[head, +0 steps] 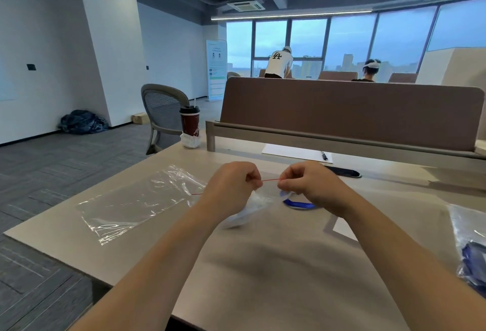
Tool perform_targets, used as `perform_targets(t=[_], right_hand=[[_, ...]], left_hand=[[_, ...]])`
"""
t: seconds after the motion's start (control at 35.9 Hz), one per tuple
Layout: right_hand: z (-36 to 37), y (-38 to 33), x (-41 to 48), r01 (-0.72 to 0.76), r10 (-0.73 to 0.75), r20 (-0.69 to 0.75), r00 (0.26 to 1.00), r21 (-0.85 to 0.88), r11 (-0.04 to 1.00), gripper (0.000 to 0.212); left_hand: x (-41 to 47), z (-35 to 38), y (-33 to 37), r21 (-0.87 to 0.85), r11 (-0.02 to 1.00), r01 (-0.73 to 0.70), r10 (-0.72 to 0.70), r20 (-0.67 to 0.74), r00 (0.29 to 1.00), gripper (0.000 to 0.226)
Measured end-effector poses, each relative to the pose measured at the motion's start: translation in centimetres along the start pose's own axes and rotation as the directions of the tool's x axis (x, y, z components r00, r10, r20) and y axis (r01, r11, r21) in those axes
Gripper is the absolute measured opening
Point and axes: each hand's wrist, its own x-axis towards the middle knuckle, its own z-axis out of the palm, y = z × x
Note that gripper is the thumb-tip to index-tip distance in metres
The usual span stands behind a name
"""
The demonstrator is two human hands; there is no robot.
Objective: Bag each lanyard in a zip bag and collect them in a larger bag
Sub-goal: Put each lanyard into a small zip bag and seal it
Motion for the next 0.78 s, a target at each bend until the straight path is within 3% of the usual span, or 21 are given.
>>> perform_targets(t=[0.17,0.47,0.64,0.78], right_hand=[[0.0,0.7,-0.5,-0.014,0.024,-0.053,0.998,0.195,0.981,0.01],[0.2,0.5,-0.2,-0.095,0.146,-0.104,0.984,0.385,0.918,0.009],[0.0,-0.4,-0.6,-0.03,0.091,-0.135,0.987,0.396,0.918,0.01],[-1.5,-1.0,-0.4,0.019,0.064,-0.264,0.963,0.3,0.954,0.012]], left_hand=[[0.0,0.1,-0.5,-0.048,0.998,-0.039,0.039,-0.018,0.999,0.017],[0.7,0.2,-0.3,-0.084,0.996,-0.001,0.0,-0.008,1.0,0.016],[0.6,-1.0,-0.3,-0.103,0.995,0.008,-0.006,0.02,1.0,0.007],[0.8,-2.8,-1.8,-0.058,0.994,0.091,-0.09,0.033,0.995,0.023]])
